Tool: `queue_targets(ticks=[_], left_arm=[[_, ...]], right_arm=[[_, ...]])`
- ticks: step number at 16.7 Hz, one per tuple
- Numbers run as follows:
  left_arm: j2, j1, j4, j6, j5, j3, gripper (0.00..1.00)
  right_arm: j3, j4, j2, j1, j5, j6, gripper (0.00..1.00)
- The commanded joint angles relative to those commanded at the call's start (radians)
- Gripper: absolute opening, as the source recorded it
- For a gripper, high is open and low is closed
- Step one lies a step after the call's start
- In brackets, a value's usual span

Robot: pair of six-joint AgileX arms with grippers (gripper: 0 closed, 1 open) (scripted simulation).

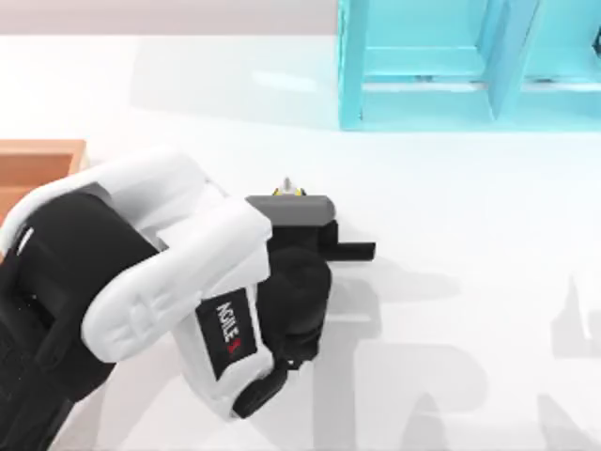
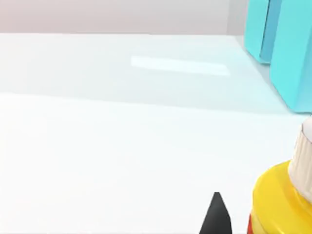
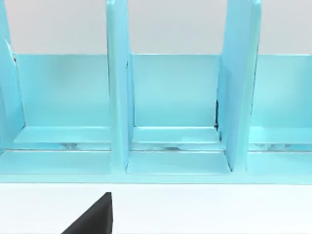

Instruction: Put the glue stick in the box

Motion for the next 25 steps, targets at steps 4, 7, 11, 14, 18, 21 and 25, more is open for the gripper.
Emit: queue_targets(ticks=[4, 7, 11, 14, 18, 21, 25], left_arm=[[-0.175, 0.005, -0.149, -0.001, -0.003, -0.029, 0.00], [-0.306, 0.002, -0.255, 0.003, -0.003, -0.042, 0.00], [-0.347, -0.001, -0.292, 0.006, -0.004, -0.045, 0.00], [-0.344, 0.000, -0.290, 0.008, -0.005, -0.040, 0.00], [-0.356, 0.060, -0.382, 0.103, 0.091, 0.015, 0.00], [-0.380, 0.168, -0.552, 0.285, 0.274, 0.106, 0.00], [-0.415, 0.375, -0.882, 0.664, 0.642, 0.256, 0.00]], right_arm=[[0.000, 0.000, 0.000, 0.000, 0.000, 0.000, 1.00], [0.000, 0.000, 0.000, 0.000, 0.000, 0.000, 1.00], [0.000, 0.000, 0.000, 0.000, 0.000, 0.000, 1.00], [0.000, 0.000, 0.000, 0.000, 0.000, 0.000, 1.00], [0.000, 0.000, 0.000, 0.000, 0.000, 0.000, 1.00], [0.000, 0.000, 0.000, 0.000, 0.000, 0.000, 1.00], [0.000, 0.000, 0.000, 0.000, 0.000, 0.000, 1.00]])
